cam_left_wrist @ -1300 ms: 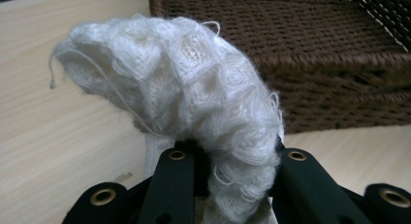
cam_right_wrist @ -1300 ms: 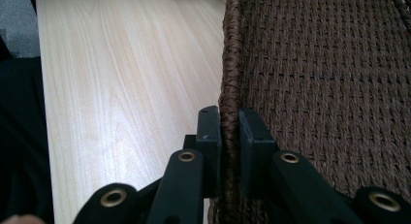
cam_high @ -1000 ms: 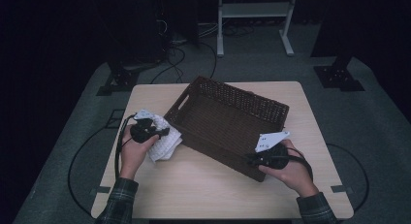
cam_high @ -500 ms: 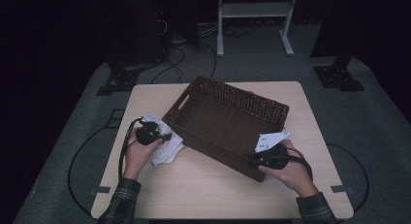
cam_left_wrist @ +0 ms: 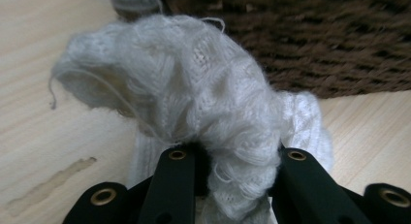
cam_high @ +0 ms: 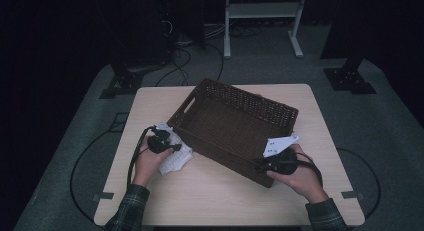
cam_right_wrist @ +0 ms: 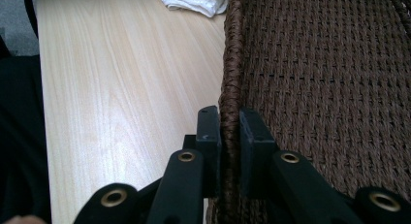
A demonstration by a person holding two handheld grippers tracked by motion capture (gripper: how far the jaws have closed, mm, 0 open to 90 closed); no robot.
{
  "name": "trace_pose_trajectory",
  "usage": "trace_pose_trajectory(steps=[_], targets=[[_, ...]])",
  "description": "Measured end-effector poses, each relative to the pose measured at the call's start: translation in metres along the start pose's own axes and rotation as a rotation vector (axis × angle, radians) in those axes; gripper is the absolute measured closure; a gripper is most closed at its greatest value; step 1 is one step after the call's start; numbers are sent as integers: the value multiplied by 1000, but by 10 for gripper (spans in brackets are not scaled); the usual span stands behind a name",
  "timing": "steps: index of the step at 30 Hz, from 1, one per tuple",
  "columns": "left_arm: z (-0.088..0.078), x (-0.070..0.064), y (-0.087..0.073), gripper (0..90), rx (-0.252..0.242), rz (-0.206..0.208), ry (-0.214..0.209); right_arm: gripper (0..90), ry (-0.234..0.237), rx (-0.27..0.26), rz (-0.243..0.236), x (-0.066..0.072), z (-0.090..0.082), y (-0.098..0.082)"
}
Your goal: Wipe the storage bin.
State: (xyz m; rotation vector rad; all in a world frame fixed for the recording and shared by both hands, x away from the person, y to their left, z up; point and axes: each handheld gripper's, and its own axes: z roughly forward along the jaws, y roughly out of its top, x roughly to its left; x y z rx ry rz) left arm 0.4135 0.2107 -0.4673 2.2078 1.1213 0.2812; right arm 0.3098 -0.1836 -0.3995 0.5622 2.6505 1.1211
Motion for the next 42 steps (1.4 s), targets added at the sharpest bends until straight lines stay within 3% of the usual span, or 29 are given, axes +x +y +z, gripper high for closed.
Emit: trace_pose_trajectory(steps=[7, 12, 21, 29, 33, 42], targets=[[-3, -1, 1, 753, -15, -1, -1, 800, 1, -2, 2, 0, 0, 0], [-14, 1, 3, 753, -64, -22, -24, 801, 0, 0, 4, 0, 0, 0], [-40, -4, 14, 754, -164, -10, -38, 801, -5, 4, 3, 1, 0, 0], [-58, -8, 21, 754, -221, -4, -49, 801, -7, 7, -3, 1, 0, 1], [-55, -9, 20, 754, -213, 0, -50, 801, -8, 7, -4, 1, 0, 1], [-34, -13, 17, 754, -146, 3, -56, 802, -8, 6, -4, 1, 0, 1]])
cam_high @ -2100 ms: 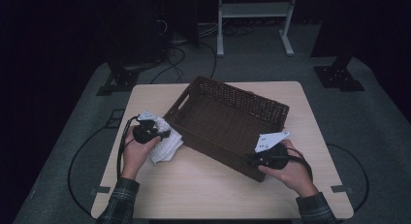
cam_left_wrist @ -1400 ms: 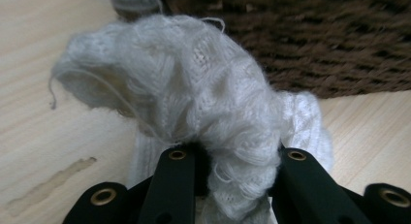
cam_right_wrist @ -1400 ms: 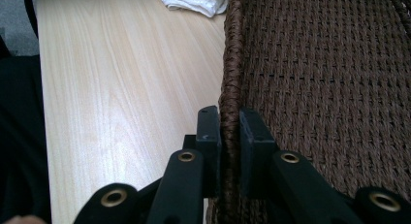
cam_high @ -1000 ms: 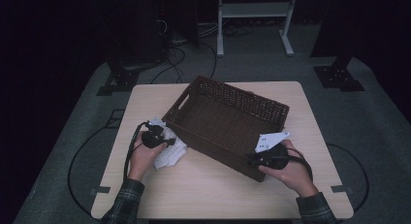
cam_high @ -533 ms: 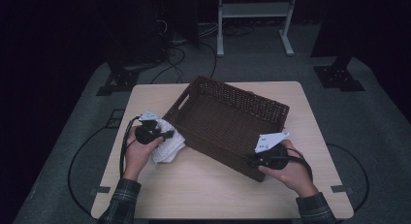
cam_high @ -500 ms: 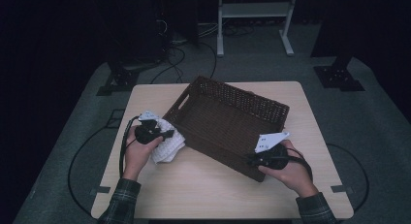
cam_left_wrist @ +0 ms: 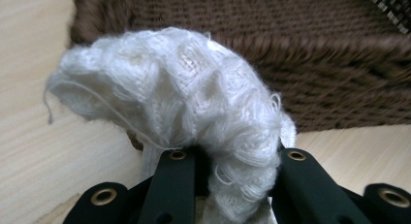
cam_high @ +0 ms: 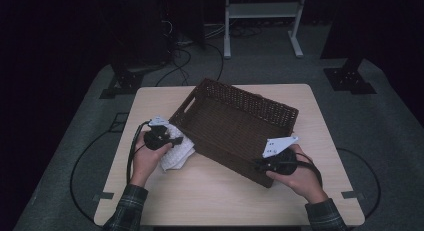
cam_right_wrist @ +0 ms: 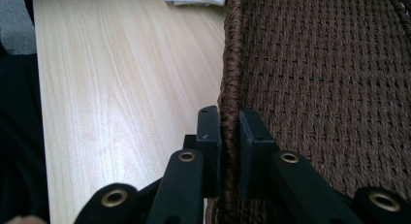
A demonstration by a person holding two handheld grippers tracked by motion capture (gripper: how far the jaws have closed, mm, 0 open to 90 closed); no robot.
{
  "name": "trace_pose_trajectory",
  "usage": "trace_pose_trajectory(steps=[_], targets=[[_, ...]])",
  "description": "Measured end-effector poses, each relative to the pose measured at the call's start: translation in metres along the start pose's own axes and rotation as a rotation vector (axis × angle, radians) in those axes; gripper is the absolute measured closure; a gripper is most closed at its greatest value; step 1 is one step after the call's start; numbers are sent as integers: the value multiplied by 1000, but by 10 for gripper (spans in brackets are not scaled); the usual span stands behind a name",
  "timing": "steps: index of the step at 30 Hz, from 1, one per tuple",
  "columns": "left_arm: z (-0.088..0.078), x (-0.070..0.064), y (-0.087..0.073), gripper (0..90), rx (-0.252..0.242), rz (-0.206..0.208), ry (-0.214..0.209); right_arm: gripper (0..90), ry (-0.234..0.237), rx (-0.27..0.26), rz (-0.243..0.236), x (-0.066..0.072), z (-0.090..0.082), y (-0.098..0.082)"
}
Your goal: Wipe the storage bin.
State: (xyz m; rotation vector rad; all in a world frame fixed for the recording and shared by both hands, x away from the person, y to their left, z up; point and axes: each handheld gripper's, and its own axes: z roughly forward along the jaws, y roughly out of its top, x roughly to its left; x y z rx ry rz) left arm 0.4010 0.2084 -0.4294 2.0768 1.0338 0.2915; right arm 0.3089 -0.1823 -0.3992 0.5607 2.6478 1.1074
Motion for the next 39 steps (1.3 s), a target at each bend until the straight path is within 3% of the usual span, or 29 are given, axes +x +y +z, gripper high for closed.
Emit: trace_pose_trajectory(steps=[20, 26, 39], targets=[[38, -7, -14, 752, 160, 27, 10, 808, -2, 3, -5, 0, 0, 0], [27, -7, -10, 753, 99, 3, -26, 807, 0, 3, -1, 0, 0, 0], [-5, -17, 8, 753, -21, 31, -54, 807, -3, 5, -4, 0, 0, 0]])
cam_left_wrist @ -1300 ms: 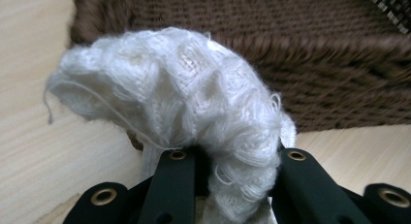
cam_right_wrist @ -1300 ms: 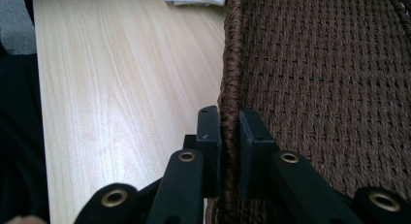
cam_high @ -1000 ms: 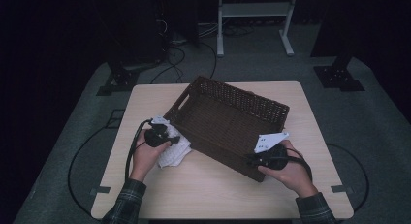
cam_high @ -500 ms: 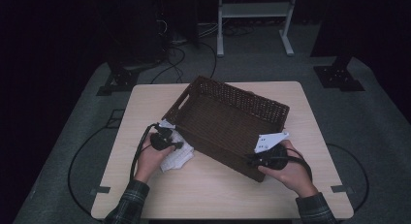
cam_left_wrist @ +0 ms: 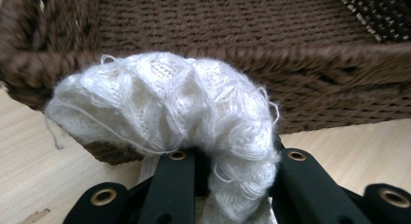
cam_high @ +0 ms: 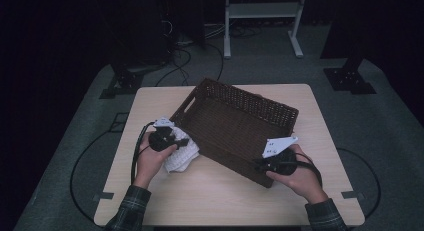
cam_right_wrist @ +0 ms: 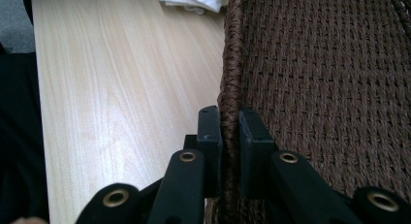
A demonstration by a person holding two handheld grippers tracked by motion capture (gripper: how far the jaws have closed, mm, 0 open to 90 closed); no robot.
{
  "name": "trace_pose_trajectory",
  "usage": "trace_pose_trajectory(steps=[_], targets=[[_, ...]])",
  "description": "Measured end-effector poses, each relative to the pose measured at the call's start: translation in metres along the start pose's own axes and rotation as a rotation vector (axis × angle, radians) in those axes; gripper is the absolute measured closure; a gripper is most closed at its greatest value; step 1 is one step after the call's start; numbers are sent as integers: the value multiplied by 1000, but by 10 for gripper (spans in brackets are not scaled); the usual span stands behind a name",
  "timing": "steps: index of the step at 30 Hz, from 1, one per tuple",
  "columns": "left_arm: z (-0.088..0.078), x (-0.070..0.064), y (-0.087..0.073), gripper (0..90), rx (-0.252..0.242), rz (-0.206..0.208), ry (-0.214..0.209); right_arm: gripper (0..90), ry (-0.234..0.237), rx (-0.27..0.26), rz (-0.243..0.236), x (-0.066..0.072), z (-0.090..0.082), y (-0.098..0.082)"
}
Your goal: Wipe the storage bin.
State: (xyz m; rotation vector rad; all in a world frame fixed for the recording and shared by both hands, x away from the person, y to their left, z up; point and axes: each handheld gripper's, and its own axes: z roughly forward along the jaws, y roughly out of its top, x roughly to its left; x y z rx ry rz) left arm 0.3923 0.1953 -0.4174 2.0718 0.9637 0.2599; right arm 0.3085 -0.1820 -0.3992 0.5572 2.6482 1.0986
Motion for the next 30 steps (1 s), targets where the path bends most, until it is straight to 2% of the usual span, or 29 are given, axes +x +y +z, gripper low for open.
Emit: trace_pose_trajectory(steps=[6, 13, 30], targets=[[-10, -5, 5, 753, -26, 12, 4, 807, -1, 0, 0, 0, 0, 0], [1, -3, 0, 753, -7, 0, -3, 807, -1, 0, 0, 0, 0, 0], [42, -8, -15, 752, 135, 17, 1, 806, 0, 1, -2, 0, 0, 0]])
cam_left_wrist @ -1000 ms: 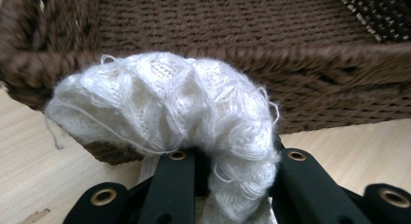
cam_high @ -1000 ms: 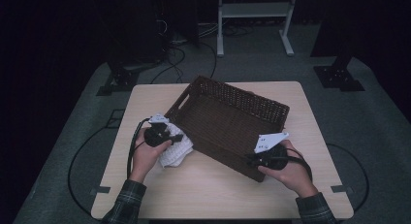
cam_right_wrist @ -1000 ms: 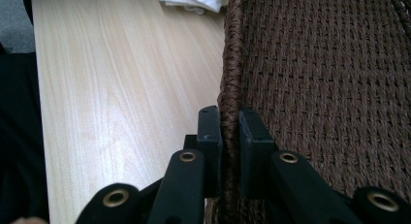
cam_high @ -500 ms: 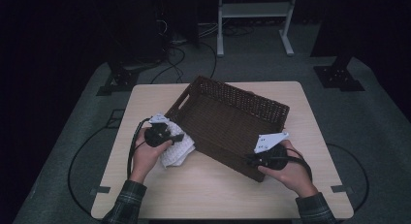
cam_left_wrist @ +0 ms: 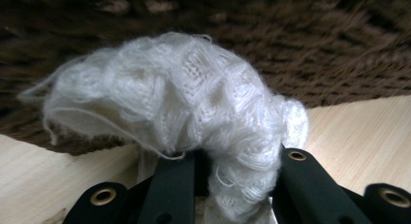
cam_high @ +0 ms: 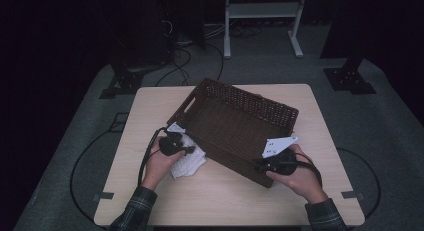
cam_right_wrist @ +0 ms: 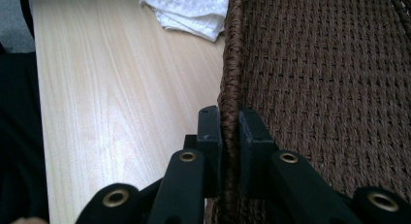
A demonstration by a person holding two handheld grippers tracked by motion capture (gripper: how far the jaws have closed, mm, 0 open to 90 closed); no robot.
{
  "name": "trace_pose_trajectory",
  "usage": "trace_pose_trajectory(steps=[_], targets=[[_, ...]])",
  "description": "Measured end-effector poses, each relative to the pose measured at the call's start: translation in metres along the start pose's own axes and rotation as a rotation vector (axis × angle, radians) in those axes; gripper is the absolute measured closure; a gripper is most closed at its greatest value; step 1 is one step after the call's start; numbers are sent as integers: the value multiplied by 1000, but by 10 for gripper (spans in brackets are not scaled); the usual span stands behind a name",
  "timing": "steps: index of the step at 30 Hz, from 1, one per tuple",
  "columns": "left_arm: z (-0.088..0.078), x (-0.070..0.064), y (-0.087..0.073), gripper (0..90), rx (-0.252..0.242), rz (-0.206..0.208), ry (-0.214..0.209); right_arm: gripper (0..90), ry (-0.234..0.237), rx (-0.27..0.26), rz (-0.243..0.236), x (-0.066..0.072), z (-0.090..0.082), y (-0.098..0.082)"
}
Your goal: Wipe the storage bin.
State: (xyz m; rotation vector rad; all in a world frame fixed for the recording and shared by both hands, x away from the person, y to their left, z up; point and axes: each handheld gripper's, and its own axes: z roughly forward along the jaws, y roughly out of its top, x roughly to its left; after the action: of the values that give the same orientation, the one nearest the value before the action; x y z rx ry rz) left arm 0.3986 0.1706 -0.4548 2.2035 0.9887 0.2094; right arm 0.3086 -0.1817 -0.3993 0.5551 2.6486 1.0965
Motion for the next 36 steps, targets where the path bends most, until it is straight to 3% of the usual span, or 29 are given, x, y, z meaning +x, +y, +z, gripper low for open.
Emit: trace_pose_trajectory(steps=[7, 13, 29, 36], targets=[[3, -3, 0, 752, 19, 15, 11, 806, 0, 1, 2, 0, 0, 0], [-8, -5, 3, 753, -28, 9, -12, 806, 0, 0, 1, 0, 0, 0], [-51, -16, 19, 752, -149, 49, -27, 806, -5, 2, -1, 0, 0, 0], [-46, -17, 18, 752, -143, 44, -28, 806, -4, 2, 0, 0, 0, 0]])
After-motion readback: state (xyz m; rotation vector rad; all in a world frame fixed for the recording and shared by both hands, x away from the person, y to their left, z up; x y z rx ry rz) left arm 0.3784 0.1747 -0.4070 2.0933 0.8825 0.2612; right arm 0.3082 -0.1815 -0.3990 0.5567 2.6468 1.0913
